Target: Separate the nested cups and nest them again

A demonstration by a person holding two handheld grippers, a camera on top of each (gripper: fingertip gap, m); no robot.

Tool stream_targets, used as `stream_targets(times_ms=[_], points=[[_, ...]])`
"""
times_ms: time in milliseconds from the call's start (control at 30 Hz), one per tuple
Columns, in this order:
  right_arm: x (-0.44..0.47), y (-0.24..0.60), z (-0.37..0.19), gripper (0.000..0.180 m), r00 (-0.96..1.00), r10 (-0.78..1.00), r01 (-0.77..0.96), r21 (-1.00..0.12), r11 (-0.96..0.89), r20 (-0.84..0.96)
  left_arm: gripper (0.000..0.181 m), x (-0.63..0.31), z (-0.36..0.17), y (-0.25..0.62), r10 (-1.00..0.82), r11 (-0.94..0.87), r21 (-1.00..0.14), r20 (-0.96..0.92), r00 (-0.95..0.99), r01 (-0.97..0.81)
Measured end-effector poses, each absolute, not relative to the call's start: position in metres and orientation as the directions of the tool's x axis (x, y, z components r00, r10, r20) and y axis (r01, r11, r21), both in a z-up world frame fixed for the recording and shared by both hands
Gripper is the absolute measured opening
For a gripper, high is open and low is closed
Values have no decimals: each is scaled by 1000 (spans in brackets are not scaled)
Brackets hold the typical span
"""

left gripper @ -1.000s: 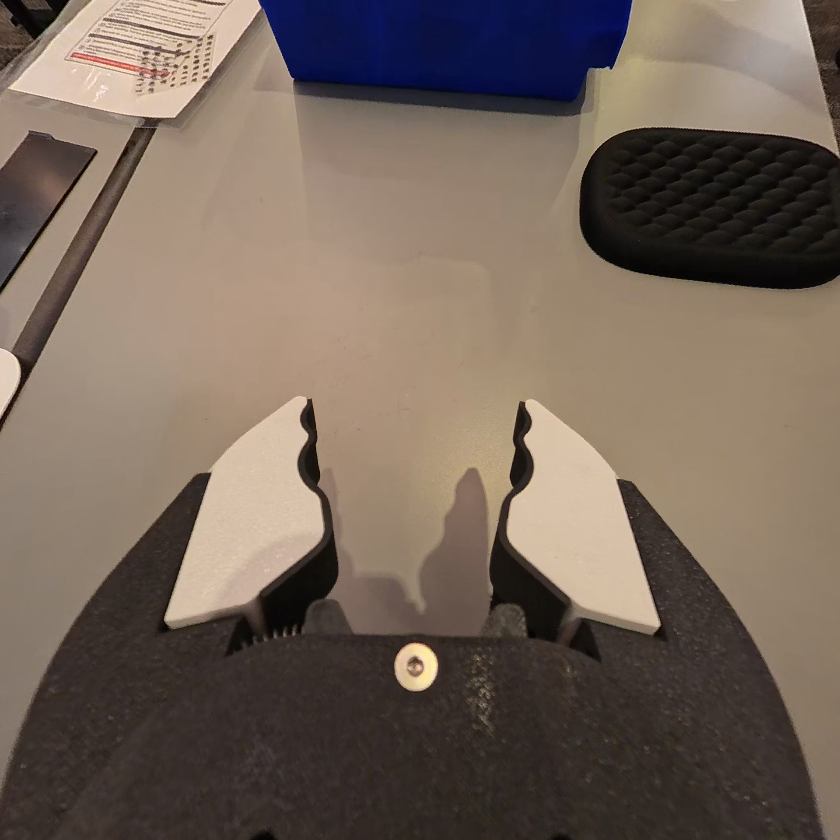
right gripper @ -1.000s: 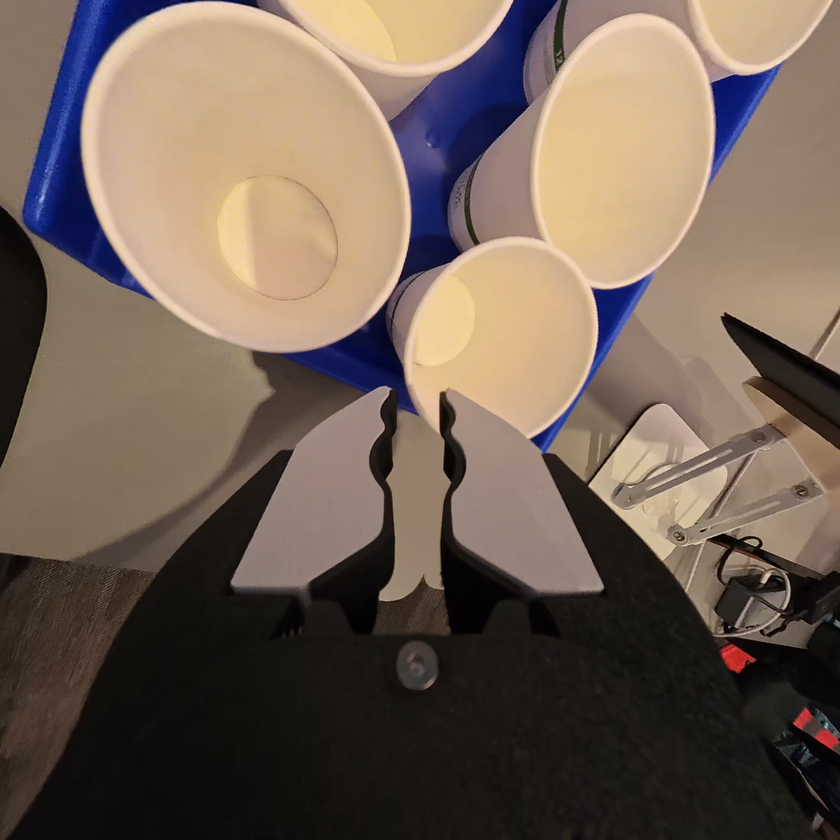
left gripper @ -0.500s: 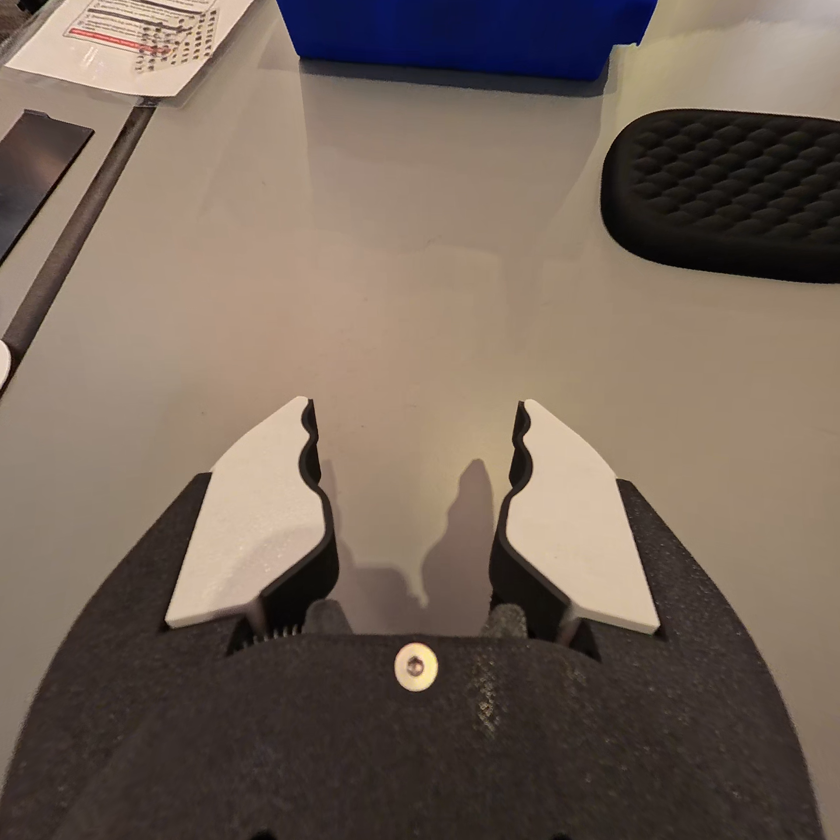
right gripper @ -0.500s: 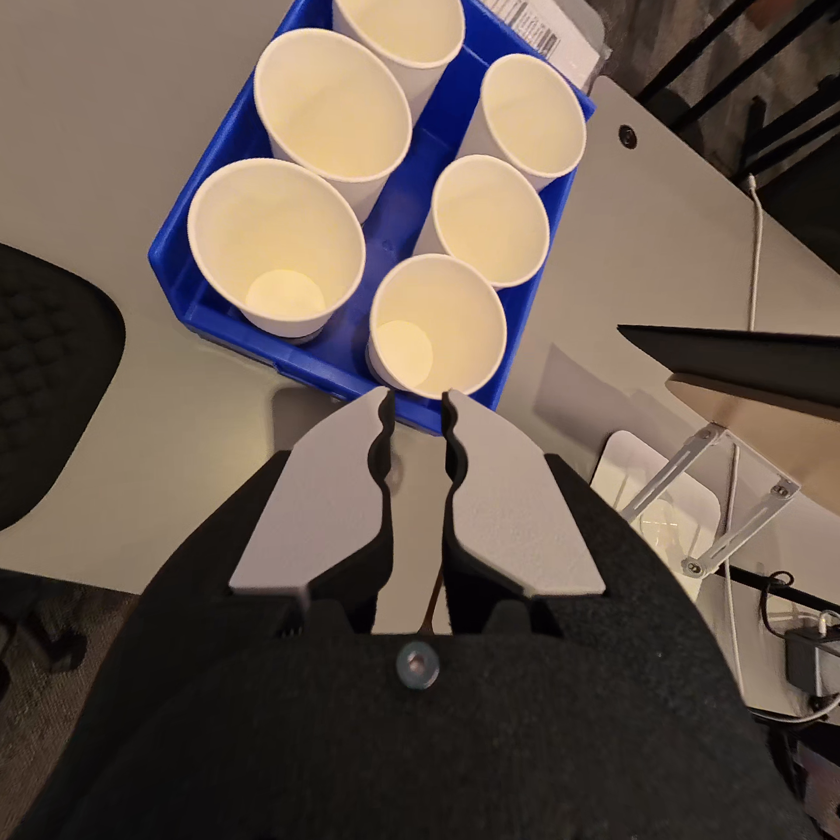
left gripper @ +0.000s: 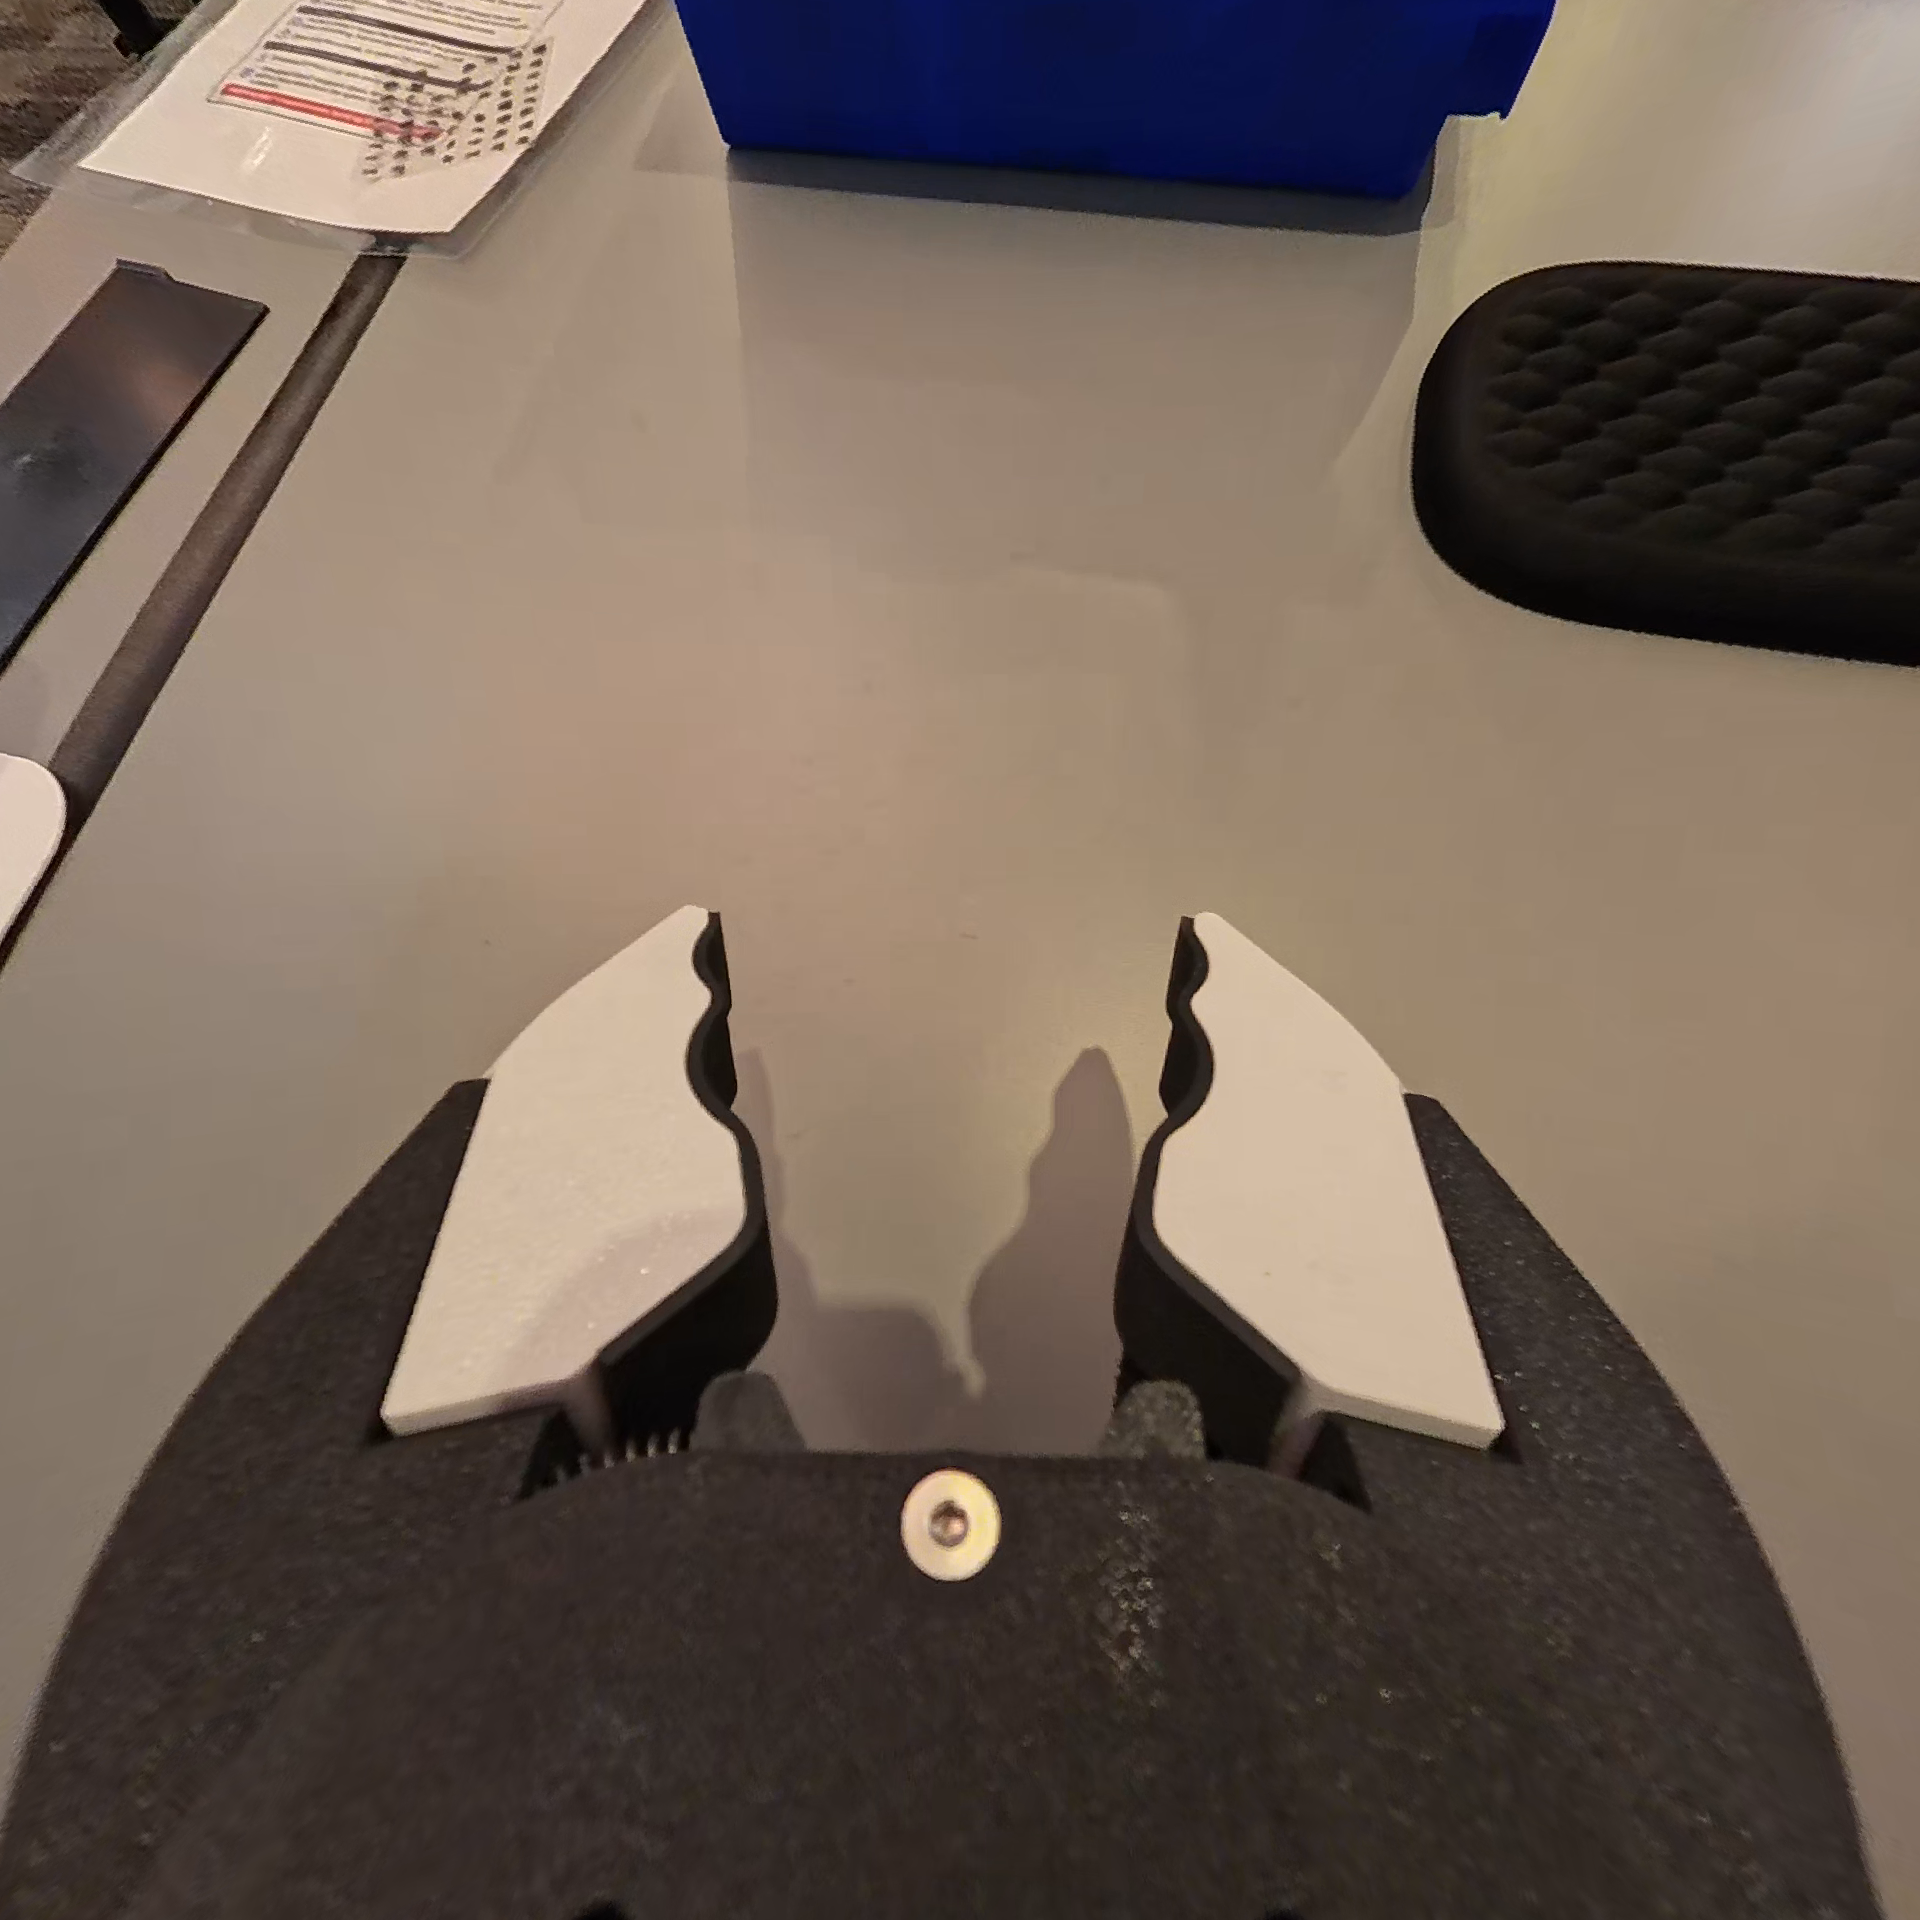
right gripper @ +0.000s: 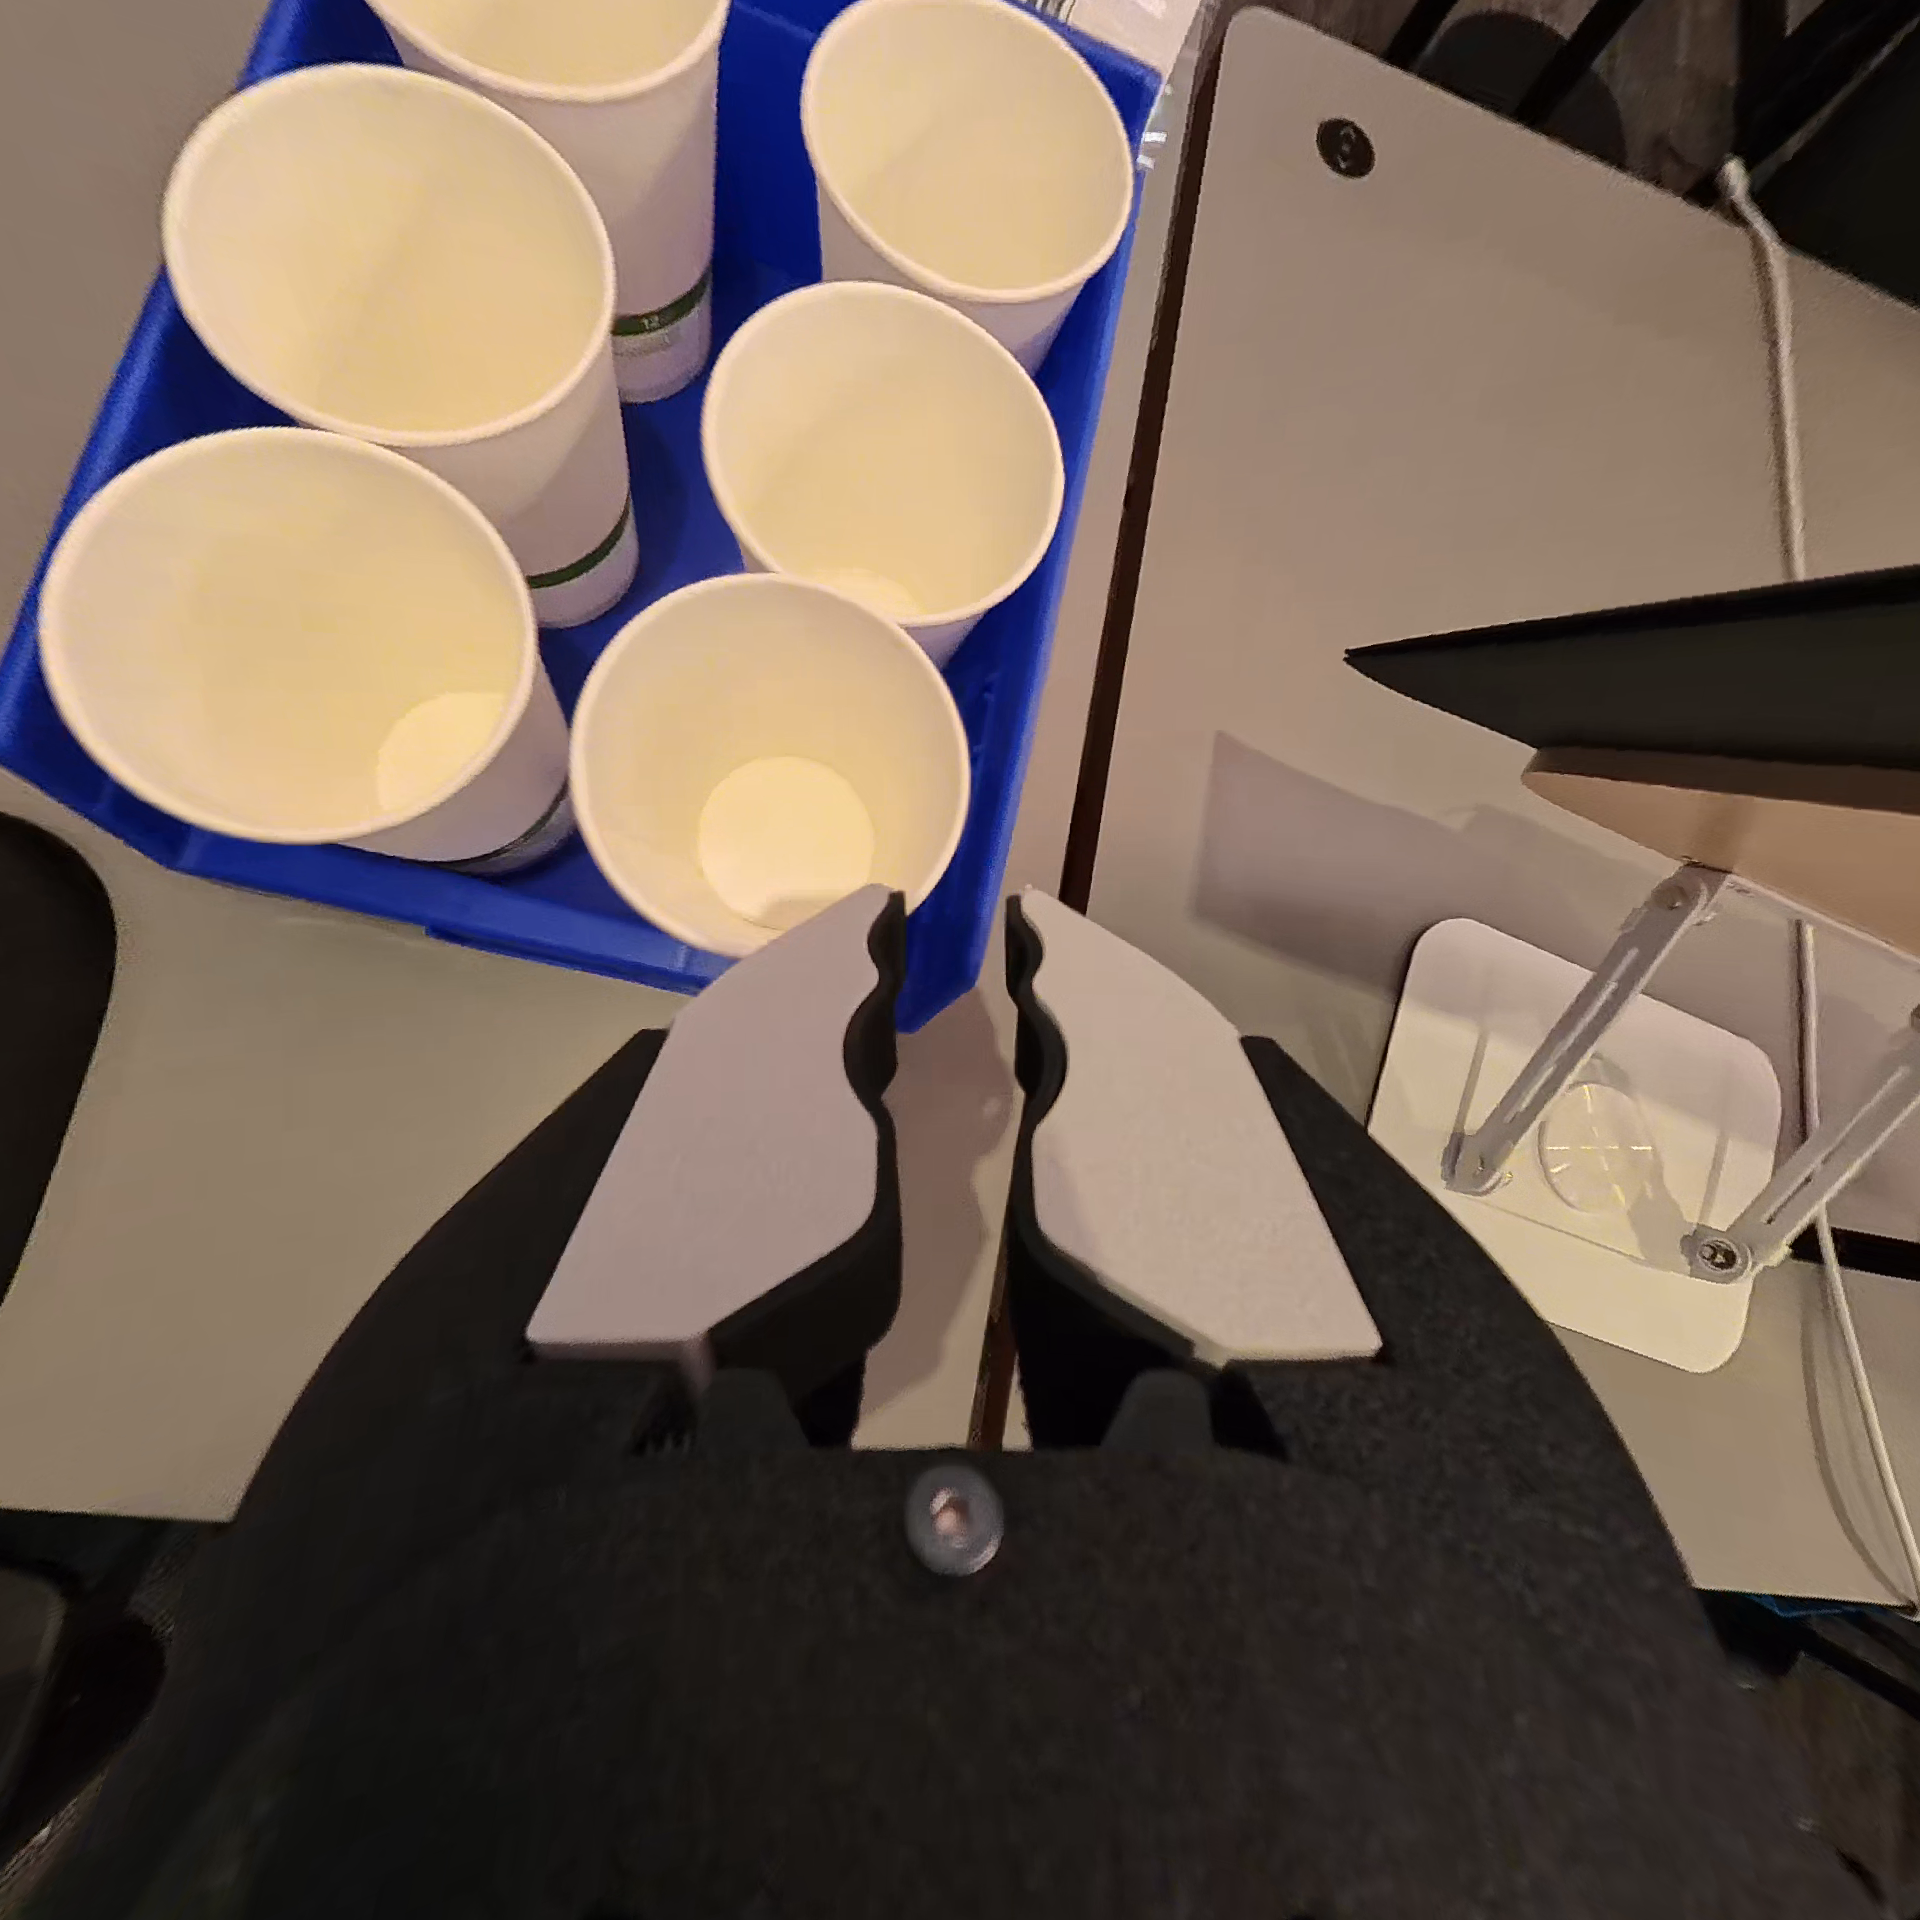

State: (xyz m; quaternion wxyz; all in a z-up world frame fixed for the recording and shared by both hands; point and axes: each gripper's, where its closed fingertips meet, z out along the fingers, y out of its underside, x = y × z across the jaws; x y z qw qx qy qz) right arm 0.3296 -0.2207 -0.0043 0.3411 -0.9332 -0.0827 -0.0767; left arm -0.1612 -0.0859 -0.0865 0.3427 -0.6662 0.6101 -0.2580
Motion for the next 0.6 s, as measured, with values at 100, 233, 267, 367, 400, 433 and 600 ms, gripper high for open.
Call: stream_targets(times_ms=[100,233,267,367,400,433,600], points=[[331,-208,-17,17,981,134,192,-599,-777,140,79,-161,-86,-85,-989,-19,-773,-80,127,-634],[317,-190,-17,17,946,272,323,-589,-741,176,80,-163,-91,-84,-988,-19,-762,-86,130,-647],[316,-186,-15,15,932,292,363,-578,-730,216,80,-163,-93,-84,-987,-20,-758,-87,132,-652],[309,-174,-9,16,933,307,360,-559,-747,191,79,-164,-99,-83,-987,-21,-742,-91,132,-670],[308,-170,-8,16,931,309,364,-549,-752,193,80,-165,-101,-82,-987,-21,-737,-91,131,-676],[311,-166,-7,15,930,299,367,-528,-766,212,80,-165,-103,-82,-987,-21,-733,-93,131,-680],[327,-151,-20,13,978,174,207,-420,-884,115,80,-166,-109,-82,-986,-16,-716,-104,130,-698]])
